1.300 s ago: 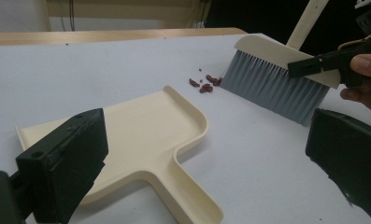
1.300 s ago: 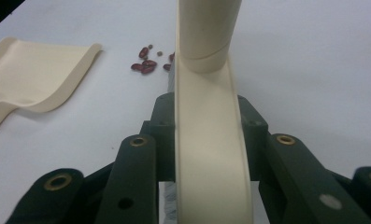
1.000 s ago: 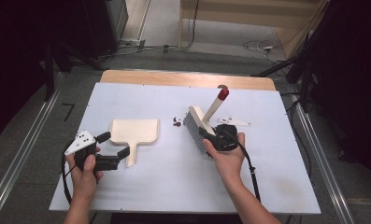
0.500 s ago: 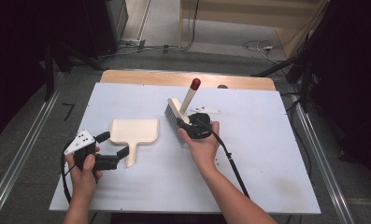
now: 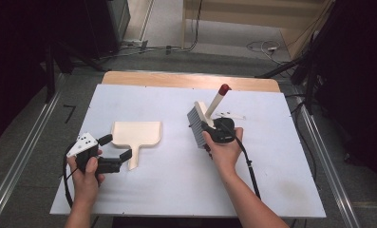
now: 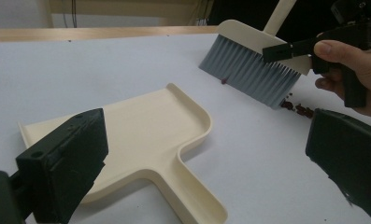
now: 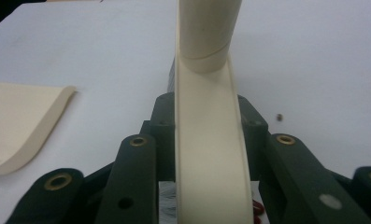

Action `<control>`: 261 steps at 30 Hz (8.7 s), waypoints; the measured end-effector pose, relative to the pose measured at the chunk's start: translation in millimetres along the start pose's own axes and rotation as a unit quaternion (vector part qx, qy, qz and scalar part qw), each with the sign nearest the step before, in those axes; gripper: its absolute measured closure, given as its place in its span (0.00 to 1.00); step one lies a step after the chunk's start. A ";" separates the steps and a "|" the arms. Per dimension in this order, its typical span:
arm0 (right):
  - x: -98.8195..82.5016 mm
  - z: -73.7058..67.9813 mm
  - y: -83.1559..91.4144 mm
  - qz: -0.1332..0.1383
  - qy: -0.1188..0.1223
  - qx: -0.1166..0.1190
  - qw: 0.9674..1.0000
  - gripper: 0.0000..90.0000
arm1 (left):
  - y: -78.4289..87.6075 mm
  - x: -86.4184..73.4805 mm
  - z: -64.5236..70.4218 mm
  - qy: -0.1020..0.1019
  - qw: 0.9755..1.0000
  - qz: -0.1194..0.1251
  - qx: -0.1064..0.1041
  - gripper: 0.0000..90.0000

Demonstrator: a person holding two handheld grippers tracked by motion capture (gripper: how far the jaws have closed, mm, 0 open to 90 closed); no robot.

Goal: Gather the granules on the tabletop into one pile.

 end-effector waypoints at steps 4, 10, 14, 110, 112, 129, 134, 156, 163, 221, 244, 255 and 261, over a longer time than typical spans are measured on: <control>-1.4 11.4 5.9 0.004 -0.004 -0.009 1.000 0.73 | -0.6 -0.3 0.6 -0.002 1.000 -0.003 0.000 0.00; -1.4 23.1 11.9 0.009 -0.020 -0.008 1.000 0.73 | -0.3 -0.3 0.0 0.000 1.000 -0.001 0.001 0.00; 4.3 16.0 16.6 0.026 -0.015 0.007 1.000 0.73 | -1.3 -0.5 0.3 0.000 1.000 -0.004 0.002 0.00; 17.1 64.9 10.3 -0.001 0.434 0.301 0.849 0.73 | -8.4 -6.1 6.5 -0.011 1.000 -0.024 -0.001 0.00; 15.9 64.6 13.0 -0.001 0.435 0.302 0.848 0.73 | -8.3 -6.0 6.6 -0.011 1.000 -0.024 -0.001 0.00; 21.9 58.4 33.2 0.049 0.433 0.278 0.856 0.73 | -8.4 -5.8 6.7 -0.011 1.000 -0.023 -0.002 0.00; 30.5 52.5 52.7 0.039 0.415 0.279 0.865 0.73 | -8.7 -6.0 6.6 -0.011 1.000 -0.024 -0.002 0.00; -13.2 51.1 54.4 -0.050 0.342 0.346 0.872 0.73 | -8.4 -5.3 7.4 -0.011 1.000 -0.023 -0.003 0.00; -3.2 58.2 39.9 -0.034 0.342 0.327 0.880 0.73 | -8.4 -5.5 6.8 -0.011 1.000 -0.022 -0.003 0.00; -14.2 4.5 27.0 0.006 0.042 0.016 0.999 0.73 | -10.4 -6.1 7.8 -0.015 1.000 -0.025 -0.010 0.00; -14.6 21.0 40.0 0.024 0.040 -0.006 0.999 0.73 | -10.2 -6.0 7.2 -0.013 1.000 -0.025 -0.008 0.00; -4.5 20.4 50.4 0.043 0.027 0.028 0.998 0.73 | -9.9 -5.9 6.4 -0.013 1.000 -0.024 -0.008 0.00; 22.7 32.4 71.3 0.078 0.047 0.039 0.995 0.73 | -8.7 -5.7 5.6 -0.013 1.000 -0.023 -0.006 0.00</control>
Point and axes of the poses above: each handheld gripper's, and its own axes: y roughly backward along the jaws, x roughly out of its top, z roughly to its right, the point moved 2 cm from there along -y, roughly forward along the jaws, and after that the axes turned 5 degrees about z, right-handed, at the moved point
